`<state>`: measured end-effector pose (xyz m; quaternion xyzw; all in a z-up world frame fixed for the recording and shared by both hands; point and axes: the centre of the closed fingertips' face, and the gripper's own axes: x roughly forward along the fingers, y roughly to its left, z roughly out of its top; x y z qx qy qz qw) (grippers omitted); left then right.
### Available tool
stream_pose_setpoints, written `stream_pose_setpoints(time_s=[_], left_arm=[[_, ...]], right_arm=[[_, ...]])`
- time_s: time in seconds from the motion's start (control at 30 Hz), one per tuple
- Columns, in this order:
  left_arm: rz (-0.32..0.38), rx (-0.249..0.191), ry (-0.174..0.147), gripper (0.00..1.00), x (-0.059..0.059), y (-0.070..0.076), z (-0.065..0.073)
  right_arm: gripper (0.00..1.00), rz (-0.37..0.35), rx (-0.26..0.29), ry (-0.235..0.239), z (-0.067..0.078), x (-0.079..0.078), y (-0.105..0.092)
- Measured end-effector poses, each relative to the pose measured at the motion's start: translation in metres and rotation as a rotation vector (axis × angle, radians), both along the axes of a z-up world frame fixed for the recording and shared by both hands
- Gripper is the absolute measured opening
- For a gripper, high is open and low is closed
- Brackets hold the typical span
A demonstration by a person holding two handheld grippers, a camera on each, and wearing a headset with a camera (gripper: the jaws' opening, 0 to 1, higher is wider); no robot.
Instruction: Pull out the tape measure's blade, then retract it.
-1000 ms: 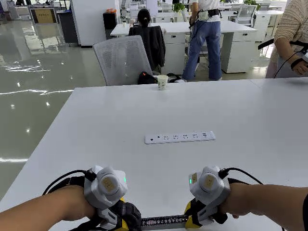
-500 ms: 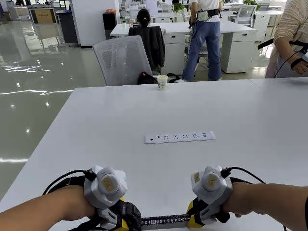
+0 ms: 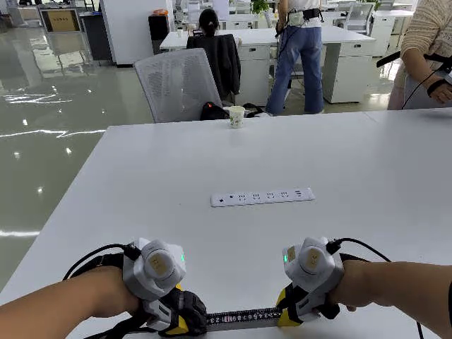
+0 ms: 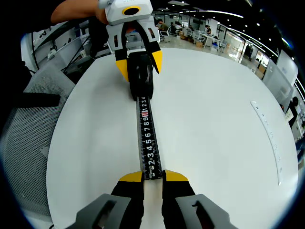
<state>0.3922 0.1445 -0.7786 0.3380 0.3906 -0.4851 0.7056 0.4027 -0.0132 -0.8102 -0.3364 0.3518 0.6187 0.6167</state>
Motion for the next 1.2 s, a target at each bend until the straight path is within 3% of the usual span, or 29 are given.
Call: stream_pose_setpoints(time_s=[1.2], left_arm=[[0.005,0.012,-0.002,0.31,0.001,0.002,0.000]], right_arm=[[0.11,-0.020,-0.010,0.002,0.001,0.003,-0.022]])
